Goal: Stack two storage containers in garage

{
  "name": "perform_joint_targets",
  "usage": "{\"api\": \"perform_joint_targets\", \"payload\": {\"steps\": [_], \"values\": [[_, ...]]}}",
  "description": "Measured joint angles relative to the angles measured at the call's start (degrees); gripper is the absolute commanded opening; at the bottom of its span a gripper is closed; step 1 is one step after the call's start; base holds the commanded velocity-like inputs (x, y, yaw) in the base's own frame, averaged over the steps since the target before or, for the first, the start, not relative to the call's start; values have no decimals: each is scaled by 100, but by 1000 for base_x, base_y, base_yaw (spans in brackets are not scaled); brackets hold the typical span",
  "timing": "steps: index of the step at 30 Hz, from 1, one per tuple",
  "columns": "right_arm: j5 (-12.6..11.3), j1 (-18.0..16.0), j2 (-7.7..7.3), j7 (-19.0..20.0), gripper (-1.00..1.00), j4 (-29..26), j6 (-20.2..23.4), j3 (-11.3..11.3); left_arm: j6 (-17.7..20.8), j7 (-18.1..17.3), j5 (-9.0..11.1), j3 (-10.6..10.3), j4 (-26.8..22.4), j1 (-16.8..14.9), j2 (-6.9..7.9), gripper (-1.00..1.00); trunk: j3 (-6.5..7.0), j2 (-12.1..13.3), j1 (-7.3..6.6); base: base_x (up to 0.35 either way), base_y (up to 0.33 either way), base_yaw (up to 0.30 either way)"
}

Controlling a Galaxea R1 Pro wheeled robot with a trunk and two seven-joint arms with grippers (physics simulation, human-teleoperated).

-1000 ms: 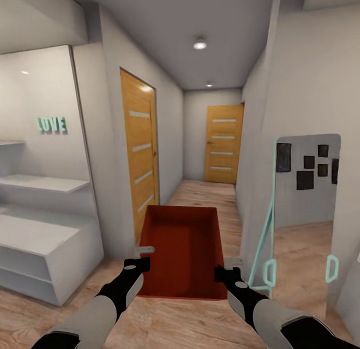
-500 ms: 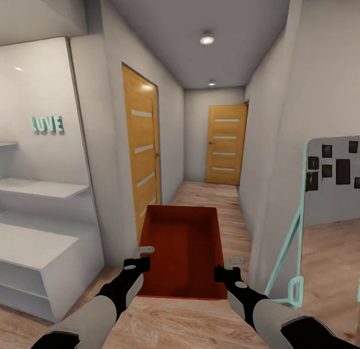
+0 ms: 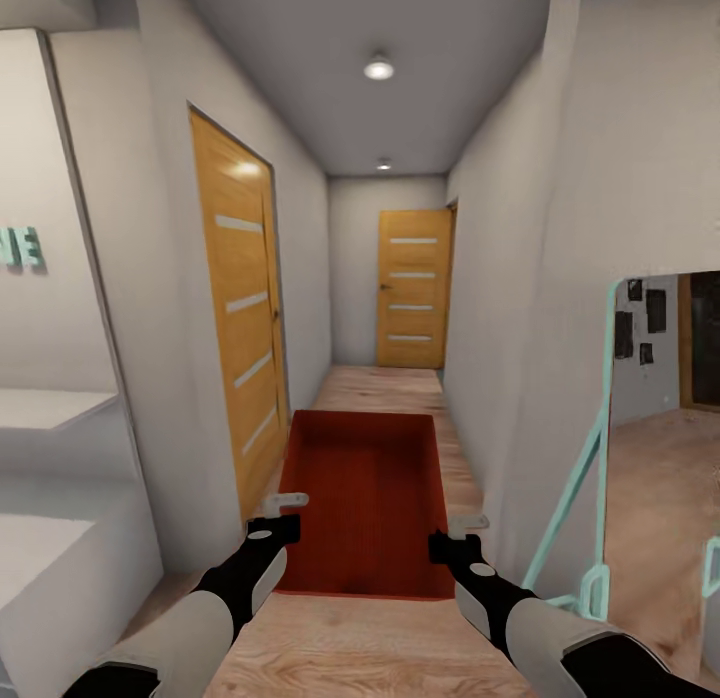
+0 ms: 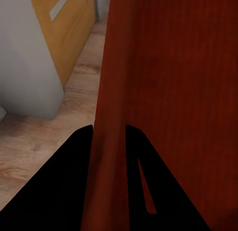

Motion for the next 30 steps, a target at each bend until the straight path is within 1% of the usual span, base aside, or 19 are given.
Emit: {"api": "perform_joint_targets", "payload": {"steps": [4, 7, 23, 30], "values": [[2, -1, 0, 0, -100, 0, -1, -1, 0, 0, 1, -1, -3, 0, 0, -100, 0, 0, 0, 299, 220, -273], [6, -2, 0, 2, -100, 0, -1, -6, 2, 2, -4, 3, -5, 1, -1, -100, 0, 0, 0, 299, 220, -91], [-4, -2, -3, 8, -100, 2, -3, 0, 3, 4, -4, 3, -8, 2, -3, -100, 0, 0, 0, 299, 214, -5], [-5, -3, -2, 6, -100, 3, -9, -2, 3, 2, -3, -1, -13, 2, -1, -100, 0, 0, 0, 317, 81, 0]]}}
